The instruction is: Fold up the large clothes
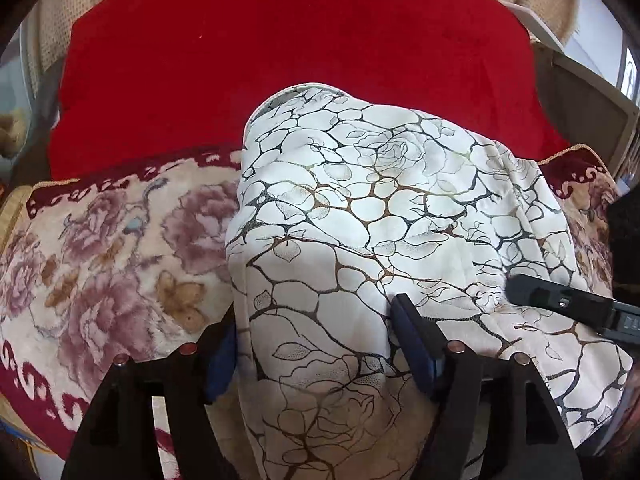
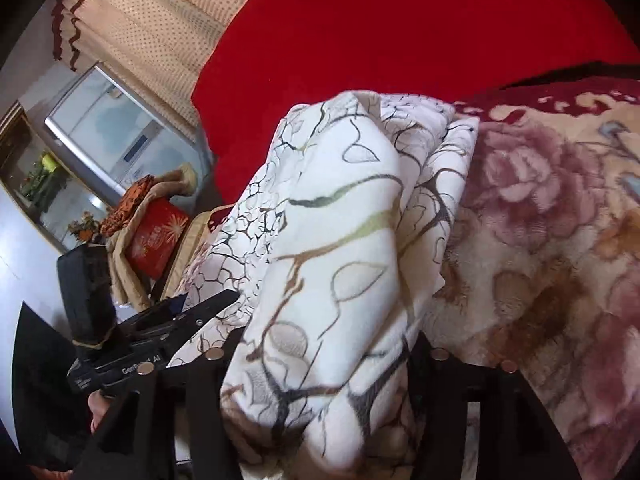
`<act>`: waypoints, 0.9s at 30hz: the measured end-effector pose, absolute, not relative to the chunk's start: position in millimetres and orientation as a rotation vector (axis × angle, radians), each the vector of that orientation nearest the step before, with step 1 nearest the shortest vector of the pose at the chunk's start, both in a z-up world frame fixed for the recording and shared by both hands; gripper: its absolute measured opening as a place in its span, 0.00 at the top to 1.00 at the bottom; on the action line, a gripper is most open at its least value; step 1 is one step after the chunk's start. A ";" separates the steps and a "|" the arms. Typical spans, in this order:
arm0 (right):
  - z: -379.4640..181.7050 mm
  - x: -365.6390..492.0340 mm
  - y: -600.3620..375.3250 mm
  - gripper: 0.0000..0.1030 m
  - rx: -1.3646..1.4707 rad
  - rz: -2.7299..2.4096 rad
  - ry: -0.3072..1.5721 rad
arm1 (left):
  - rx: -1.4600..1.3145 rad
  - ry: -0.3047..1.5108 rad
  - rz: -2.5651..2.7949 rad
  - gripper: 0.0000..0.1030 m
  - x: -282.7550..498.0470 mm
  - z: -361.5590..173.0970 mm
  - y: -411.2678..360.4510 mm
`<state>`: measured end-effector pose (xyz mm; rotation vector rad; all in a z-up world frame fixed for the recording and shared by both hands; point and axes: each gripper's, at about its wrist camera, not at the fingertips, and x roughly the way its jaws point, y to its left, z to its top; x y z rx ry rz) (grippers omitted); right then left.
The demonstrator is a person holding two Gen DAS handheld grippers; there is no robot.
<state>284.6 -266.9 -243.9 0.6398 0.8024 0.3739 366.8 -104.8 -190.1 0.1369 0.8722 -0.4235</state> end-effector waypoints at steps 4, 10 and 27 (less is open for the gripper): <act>-222.0 275.6 -263.0 0.35 0.576 0.290 0.829 | 0.159 0.857 -0.397 0.29 363.4 -185.1 -112.2; -172.3 248.2 -281.4 0.35 0.406 0.184 0.762 | 0.171 0.845 -0.387 0.29 355.8 -183.4 -111.3; -212.1 372.1 -257.5 0.46 0.284 0.089 0.981 | 0.197 0.840 -0.377 0.26 362.9 -186.7 -113.8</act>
